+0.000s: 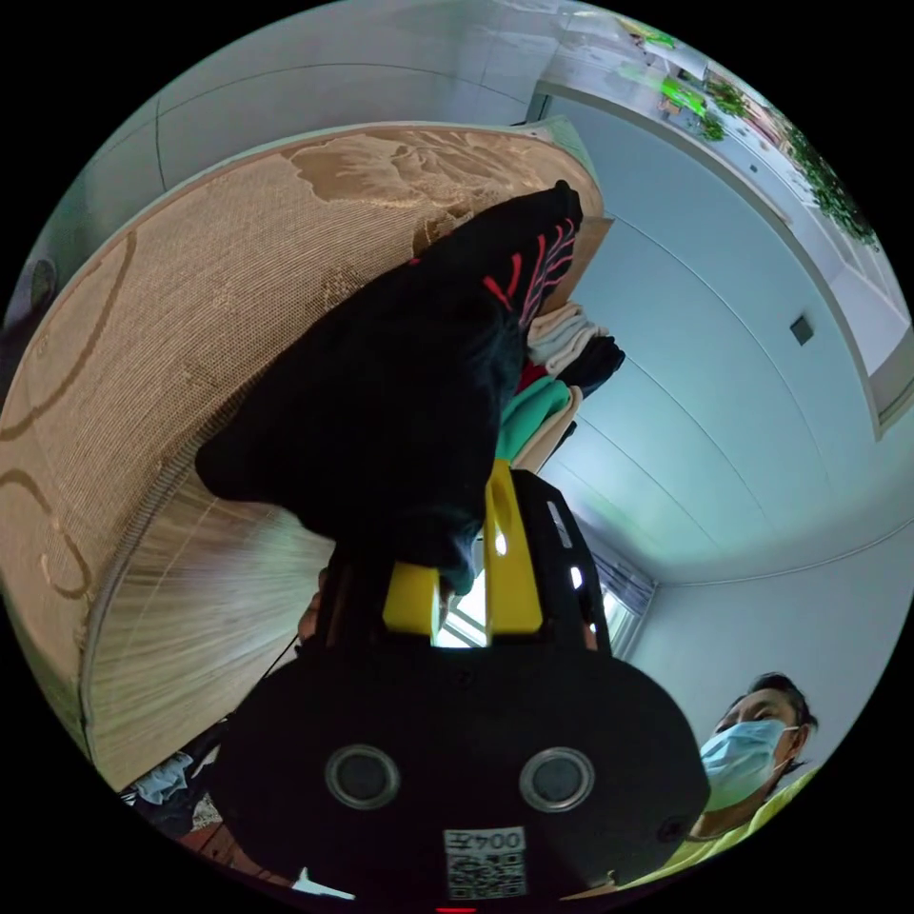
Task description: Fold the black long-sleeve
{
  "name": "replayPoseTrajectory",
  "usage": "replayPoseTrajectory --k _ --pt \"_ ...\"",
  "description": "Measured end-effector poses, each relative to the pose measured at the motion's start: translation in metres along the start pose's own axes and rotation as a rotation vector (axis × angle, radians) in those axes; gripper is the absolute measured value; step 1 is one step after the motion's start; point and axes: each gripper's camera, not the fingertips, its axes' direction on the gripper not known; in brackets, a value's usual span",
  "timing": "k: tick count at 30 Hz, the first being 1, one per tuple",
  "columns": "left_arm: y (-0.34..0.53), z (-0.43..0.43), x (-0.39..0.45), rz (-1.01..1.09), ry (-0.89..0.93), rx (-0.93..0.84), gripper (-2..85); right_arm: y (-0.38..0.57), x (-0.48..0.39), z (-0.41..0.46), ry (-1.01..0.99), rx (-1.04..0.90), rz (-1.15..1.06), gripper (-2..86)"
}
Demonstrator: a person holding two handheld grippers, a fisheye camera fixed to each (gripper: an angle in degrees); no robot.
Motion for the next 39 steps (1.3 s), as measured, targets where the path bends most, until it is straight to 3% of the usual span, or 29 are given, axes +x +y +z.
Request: replayPoseTrajectory --k 4,6,9,11,14,18,23,26,32,34,36,39 --pt "0.01 -0.005 0.003 0.01 0.005 0.008 8.8 0.001 0.019 -0.005 -0.209 0.032 0.11 6.4" --pt "0.014 -0.007 0.003 0.026 -0.006 0.011 9.0 -0.006 -0.005 -0.013 -0.104 0.001 0.07 6.1" --pt "0.024 -0.006 -0.003 0.081 -0.063 -0.012 9.8 -0.021 -0.077 -0.027 0.237 -0.081 -0.113 5.7" --pt "0.034 -0.001 -0.014 0.121 -0.113 -0.051 11.0 -0.023 -0.119 -0.016 0.579 -0.181 -0.302 5.8" --pt "0.054 0.002 -0.046 0.166 -0.179 -0.102 12.4 -0.023 -0.098 0.008 0.822 -0.233 -0.317 6.3" --pt "0.084 -0.015 -0.08 0.202 -0.238 -0.15 12.0 -0.014 -0.061 0.011 0.685 -0.178 -0.189 7.0" --pt "0.119 -0.053 -0.082 0.325 -0.31 -0.269 9.7 0.049 -0.081 -0.025 0.656 0.189 -0.173 7.1" --pt "0.142 -0.067 -0.056 0.537 -0.404 -0.287 7.9 0.101 -0.102 -0.012 0.618 0.32 -0.25 5.8" --pt "0.15 -0.004 -0.022 0.996 -0.495 -0.211 7.1 0.148 -0.12 0.114 0.776 0.229 -0.412 5.0" --pt "0.137 0.048 -0.042 1.119 -0.628 -0.212 6.4 0.145 -0.114 0.15 0.824 0.214 -0.439 5.5" --pt "0.123 0.086 -0.072 1.181 -0.856 -0.235 4.3 0.138 -0.094 0.19 0.919 0.119 -0.433 5.2" --pt "0.115 0.102 -0.096 1.184 -0.851 -0.294 2.5 0.146 -0.072 0.203 0.882 0.22 -0.356 4.2"
